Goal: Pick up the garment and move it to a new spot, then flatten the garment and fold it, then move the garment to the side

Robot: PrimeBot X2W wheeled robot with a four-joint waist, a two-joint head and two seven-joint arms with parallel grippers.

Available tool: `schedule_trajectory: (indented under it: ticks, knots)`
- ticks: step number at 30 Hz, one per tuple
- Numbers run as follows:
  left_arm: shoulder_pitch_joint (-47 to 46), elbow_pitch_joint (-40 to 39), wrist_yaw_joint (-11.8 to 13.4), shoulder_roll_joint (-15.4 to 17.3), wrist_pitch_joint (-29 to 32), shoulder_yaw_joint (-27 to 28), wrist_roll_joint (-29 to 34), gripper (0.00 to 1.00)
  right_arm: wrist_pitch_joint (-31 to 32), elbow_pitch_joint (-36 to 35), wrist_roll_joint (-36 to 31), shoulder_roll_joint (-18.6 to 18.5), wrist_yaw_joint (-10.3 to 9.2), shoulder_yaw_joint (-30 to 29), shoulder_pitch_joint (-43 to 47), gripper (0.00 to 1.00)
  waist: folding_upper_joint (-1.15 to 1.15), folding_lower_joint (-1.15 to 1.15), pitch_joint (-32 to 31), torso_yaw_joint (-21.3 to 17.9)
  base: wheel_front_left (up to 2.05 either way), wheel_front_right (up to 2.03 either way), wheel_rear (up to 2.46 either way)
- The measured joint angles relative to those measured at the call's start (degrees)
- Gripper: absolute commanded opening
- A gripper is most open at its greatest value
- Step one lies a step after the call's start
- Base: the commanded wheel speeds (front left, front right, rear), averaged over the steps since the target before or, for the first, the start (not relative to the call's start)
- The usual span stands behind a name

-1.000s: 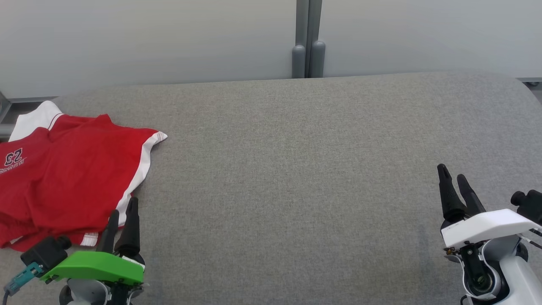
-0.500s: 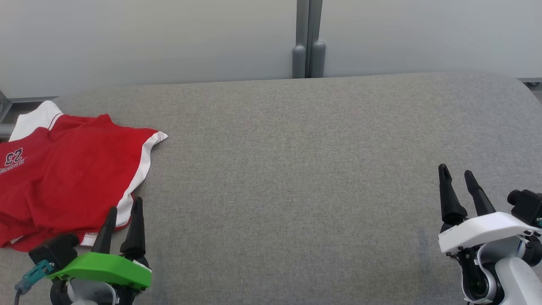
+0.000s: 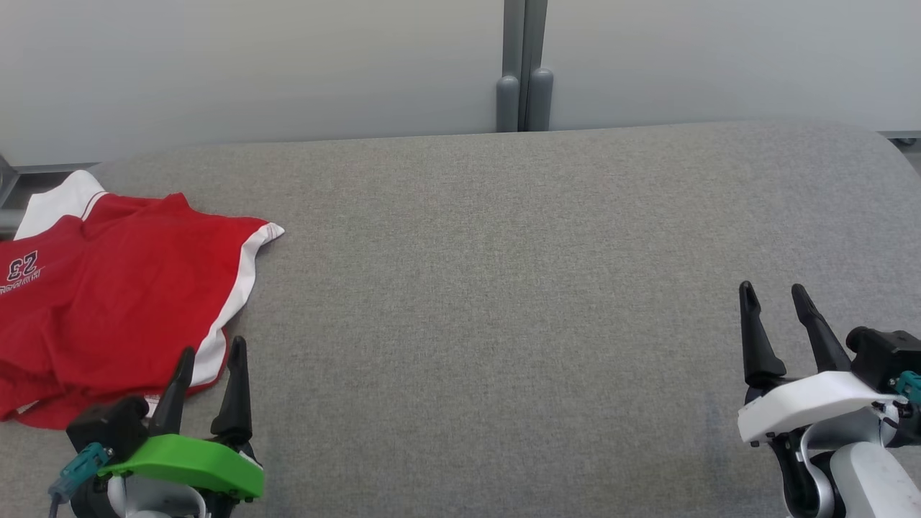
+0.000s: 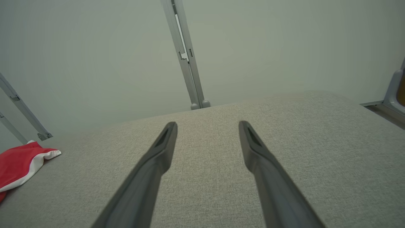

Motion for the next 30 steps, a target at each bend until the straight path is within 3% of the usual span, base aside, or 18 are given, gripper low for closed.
schedule_trajectory:
  ticks: [20, 30]
  knots:
    - [1.60, 0.71, -1.01, 0.01, -3.92, 0.70, 14.26, 1.00, -4.23, -1.05, -13.04, -0.15, -0.45, -0.10, 1.41, 1.00, 0.00, 0.00, -0.23, -0.18, 0.00, 0.00, 0.00]
    - [1.91, 1.52, -1.46, -0.08, -4.03, 2.11, 14.45, 1.00, -4.30, -0.99, -13.17, 0.91, 0.13, -1.68, 1.63, 1.00, 0.00, 0.00, -0.14, -0.32, 0.00, 0.00, 0.00]
